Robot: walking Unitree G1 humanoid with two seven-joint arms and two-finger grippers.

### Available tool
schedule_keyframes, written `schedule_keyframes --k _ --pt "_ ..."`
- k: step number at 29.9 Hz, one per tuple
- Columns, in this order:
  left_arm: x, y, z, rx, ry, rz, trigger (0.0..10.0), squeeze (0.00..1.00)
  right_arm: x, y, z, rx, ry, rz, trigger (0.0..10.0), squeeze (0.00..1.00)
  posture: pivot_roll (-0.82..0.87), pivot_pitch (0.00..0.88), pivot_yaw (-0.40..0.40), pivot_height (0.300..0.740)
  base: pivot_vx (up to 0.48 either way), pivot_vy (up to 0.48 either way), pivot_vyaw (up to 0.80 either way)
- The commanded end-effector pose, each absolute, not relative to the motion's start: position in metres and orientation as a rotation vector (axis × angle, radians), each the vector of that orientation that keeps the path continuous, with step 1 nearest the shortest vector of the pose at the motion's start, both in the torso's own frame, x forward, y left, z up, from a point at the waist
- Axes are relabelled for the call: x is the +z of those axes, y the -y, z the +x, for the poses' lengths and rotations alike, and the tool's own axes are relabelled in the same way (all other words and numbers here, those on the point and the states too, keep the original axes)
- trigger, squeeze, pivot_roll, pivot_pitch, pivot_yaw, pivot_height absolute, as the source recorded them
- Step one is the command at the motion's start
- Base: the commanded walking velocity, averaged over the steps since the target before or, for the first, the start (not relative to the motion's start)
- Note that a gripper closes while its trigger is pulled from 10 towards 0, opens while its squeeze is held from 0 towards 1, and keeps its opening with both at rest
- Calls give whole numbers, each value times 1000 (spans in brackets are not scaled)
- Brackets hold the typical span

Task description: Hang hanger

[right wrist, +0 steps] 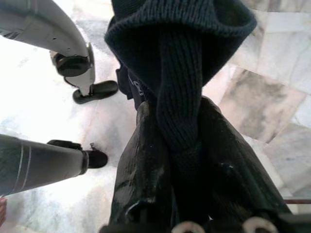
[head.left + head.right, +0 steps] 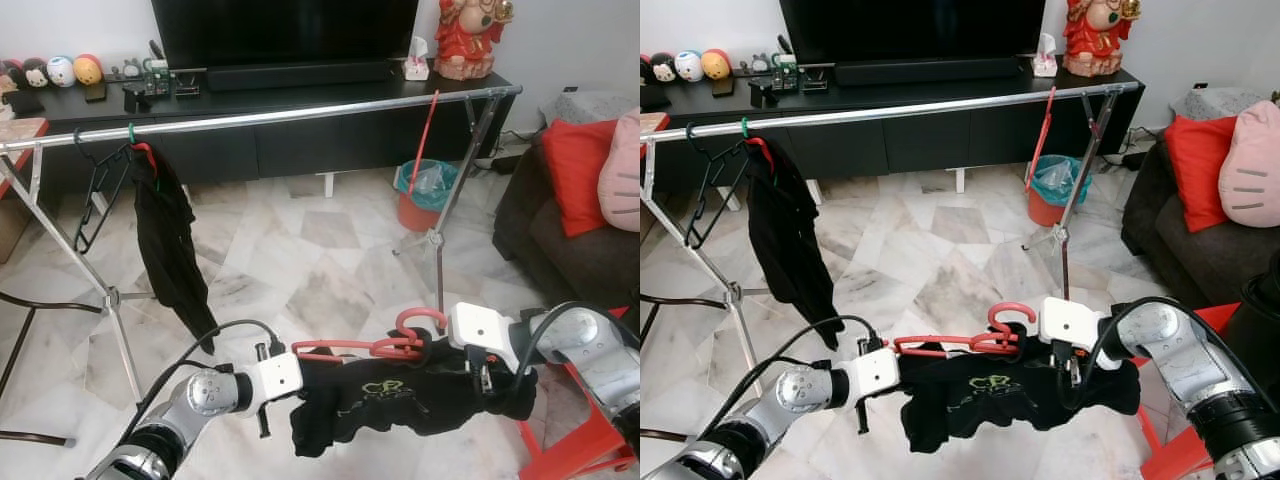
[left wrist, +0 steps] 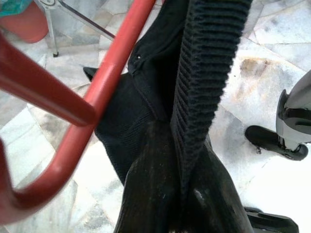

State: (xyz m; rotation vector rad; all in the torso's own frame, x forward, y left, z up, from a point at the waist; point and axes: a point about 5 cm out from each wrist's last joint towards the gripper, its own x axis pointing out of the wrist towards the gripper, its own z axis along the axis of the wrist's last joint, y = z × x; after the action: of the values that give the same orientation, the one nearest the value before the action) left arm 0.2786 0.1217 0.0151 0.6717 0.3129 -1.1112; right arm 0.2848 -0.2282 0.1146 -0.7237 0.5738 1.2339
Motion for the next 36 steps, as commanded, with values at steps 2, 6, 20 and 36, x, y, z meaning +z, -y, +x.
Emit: schedule_keyframes --k 2,6,20,36 --pt "4 -154 274 -1040 -446 708 10000 0 124 265 280 1148 -696 -806 10000 0 -13 22 4 740 0 0 0" --pt "4 -155 274 -1039 -445 711 10000 0 122 268 278 1148 -722 -819 10000 0 -13 22 4 740 0 0 0" --pt "4 -154 275 -1037 -441 724 10000 0 109 286 275 1060 -868 -987 10000 0 -13 24 5 740 0 0 0" --pt "6 -154 277 -1033 -428 743 10000 0 107 291 264 1165 -956 -1024 10000 0 -12 27 5 740 0 0 0"
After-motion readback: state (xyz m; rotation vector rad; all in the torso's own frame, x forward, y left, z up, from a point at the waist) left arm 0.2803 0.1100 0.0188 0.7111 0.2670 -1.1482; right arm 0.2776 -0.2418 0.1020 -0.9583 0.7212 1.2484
